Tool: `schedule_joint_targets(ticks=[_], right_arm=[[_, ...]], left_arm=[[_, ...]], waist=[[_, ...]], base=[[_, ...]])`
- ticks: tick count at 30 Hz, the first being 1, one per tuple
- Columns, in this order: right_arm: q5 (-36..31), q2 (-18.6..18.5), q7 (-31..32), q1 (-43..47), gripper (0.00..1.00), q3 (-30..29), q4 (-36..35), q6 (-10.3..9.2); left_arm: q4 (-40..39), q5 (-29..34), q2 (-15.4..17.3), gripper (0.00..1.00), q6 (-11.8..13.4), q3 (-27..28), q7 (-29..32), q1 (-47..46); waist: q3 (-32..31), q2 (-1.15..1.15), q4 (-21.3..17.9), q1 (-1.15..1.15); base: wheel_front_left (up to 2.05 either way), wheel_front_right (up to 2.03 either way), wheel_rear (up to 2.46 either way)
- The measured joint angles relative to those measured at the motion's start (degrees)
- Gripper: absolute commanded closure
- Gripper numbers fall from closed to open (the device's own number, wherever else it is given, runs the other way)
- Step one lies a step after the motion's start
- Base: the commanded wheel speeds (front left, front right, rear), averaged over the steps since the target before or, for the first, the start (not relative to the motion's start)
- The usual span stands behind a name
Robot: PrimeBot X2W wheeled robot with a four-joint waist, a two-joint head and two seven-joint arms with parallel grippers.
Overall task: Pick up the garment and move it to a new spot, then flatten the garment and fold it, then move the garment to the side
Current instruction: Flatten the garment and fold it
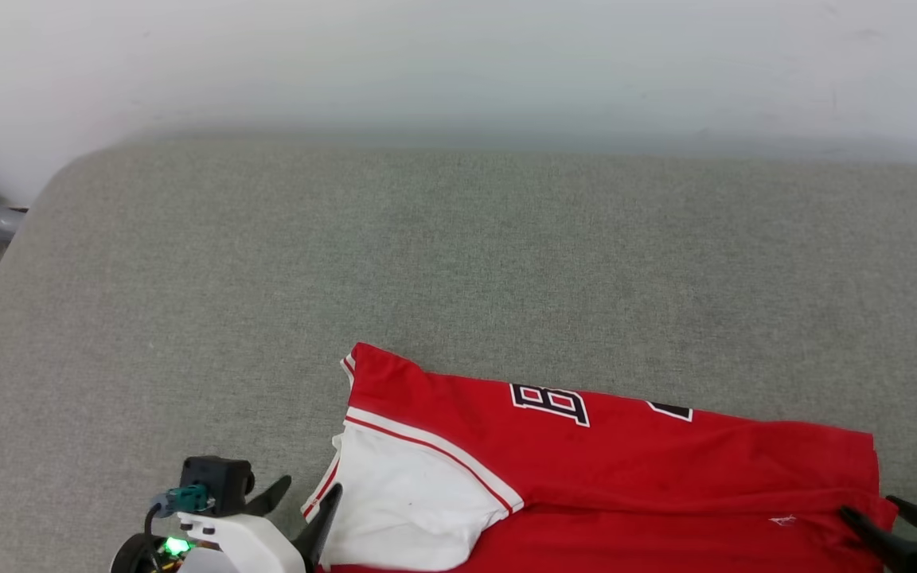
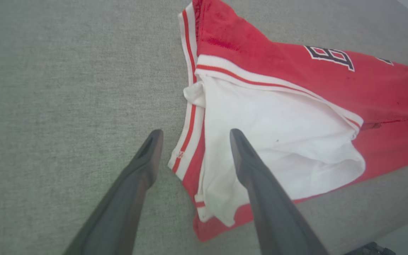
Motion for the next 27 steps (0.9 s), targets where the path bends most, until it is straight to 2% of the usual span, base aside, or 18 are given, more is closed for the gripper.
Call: schedule_joint_targets(ticks=[7, 12, 18, 23, 27], right_arm=[[2.35, 0.34, 5.81, -1.53, 0.0, -5.58, -1.48, -0.01], [2.13, 4.9, 10.82, -3.73, 0.0, -11.35, -1.82, -0.01], [-3.56, 11.4, 17.73, -4.35, 0.0, -18.17, 0.74, -0.01], [-7.6, 15.96, 21.23, -3.5, 0.0, -23.29, 1.81, -0.01], [-11.33, 17.97, 22.81, -3.07, 0.0, -26.46, 3.01, -0.01]], left_arm=[[-2.47, 2.66, -0.56, 0.0, 2.97, 3.43, -7.95, -0.68], [-3.53, 5.92, -0.87, 0.0, 4.53, 4.99, -14.06, -2.16], [-3.48, 13.62, -1.22, 0.0, 6.65, 5.56, -19.07, -4.23], [-4.68, 18.41, -2.88, 0.0, 7.17, 8.59, -19.61, -4.29], [-6.09, 20.94, -4.91, 0.0, 5.32, 11.34, -19.62, -3.07]], waist=[[-1.83, 0.0, 0.1, 0.0], [-1.35, 0.0, 0.85, 0.0], [0.08, 0.0, 2.13, 0.0], [1.64, 0.0, 3.45, 0.0], [2.88, 0.0, 4.53, 0.0]], base=[[0.0, 0.0, 0.0], [0.0, 0.0, 0.0], [0.0, 0.0, 0.0], [0.0, 0.0, 0.0], [0.0, 0.0, 0.0]])
